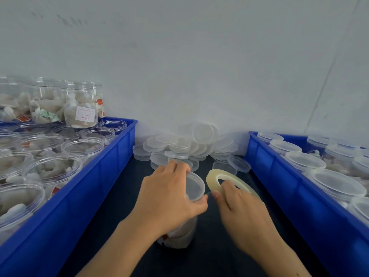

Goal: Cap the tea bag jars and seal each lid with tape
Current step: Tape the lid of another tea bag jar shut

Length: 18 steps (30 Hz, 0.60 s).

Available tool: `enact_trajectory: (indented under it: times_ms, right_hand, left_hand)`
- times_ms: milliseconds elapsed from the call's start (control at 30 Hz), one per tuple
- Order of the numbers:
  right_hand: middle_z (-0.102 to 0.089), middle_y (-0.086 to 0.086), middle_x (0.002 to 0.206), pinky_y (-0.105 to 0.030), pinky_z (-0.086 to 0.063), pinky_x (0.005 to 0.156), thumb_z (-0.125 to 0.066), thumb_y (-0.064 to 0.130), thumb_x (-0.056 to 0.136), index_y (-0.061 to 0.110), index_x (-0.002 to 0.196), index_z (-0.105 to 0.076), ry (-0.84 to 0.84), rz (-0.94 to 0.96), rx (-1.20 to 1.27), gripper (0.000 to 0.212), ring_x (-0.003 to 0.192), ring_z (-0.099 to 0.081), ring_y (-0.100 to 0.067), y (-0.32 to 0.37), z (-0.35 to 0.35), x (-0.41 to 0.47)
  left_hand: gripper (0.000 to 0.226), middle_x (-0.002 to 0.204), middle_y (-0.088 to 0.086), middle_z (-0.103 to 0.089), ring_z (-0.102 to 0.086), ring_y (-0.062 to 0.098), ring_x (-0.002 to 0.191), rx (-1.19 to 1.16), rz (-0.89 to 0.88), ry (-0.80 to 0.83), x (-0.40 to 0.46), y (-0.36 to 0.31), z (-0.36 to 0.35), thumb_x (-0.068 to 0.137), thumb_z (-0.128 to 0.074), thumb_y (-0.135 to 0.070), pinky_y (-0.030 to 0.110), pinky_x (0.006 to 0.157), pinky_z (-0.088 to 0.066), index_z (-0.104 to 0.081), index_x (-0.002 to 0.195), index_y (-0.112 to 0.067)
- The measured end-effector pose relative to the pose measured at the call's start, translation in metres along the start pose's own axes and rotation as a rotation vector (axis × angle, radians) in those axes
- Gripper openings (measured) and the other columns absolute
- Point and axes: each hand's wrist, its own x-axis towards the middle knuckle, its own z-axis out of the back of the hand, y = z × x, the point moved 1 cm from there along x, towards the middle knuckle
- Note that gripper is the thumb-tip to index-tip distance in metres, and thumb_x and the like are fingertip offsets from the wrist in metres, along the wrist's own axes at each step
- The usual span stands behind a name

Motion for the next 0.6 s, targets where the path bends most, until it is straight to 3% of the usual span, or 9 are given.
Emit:
enact_trajectory:
  times_ms: [167, 433, 600]
  right_hand:
    - [-0.045, 0.007, 0.062, -0.024, -0.04, 0.056, -0.033, 0.043, 0.1, 0.024, 0.079, -0.042, -0.107, -0.087, -0.016, 0.03, 0.057, -0.047, -0.008, 0.006, -0.009, 0.003]
    - [-0.042, 0.008, 0.061, -0.029, -0.034, 0.057, -0.034, 0.04, 0.1, 0.021, 0.074, -0.039, -0.12, -0.159, 0.004, 0.032, 0.056, -0.041, -0.007, 0.011, -0.016, 0.008]
    - [-0.043, 0.008, 0.063, -0.029, -0.031, 0.061, -0.033, 0.037, 0.1, 0.017, 0.082, -0.046, -0.116, -0.193, -0.026, 0.03, 0.057, -0.041, -0.007, 0.013, -0.019, 0.018]
  left_hand:
    - [0.066, 0.117, -0.016, -0.049, -0.049, 0.006, 0.101, -0.025, 0.013, 0.012, 0.001, -0.001, 0.001, 0.072, -0.047, -0.072, 0.022, 0.075, -0.034, -0.044, 0.124, -0.031]
    - [0.068, 0.117, -0.012, -0.051, -0.049, 0.009, 0.101, -0.001, 0.008, 0.052, 0.001, -0.001, 0.001, 0.071, -0.045, -0.072, 0.024, 0.074, -0.031, -0.047, 0.123, -0.028]
    - [0.069, 0.118, -0.012, -0.052, -0.05, 0.01, 0.103, -0.014, 0.003, 0.059, 0.002, 0.0, 0.001, 0.072, -0.047, -0.072, 0.024, 0.076, -0.033, -0.047, 0.125, -0.028]
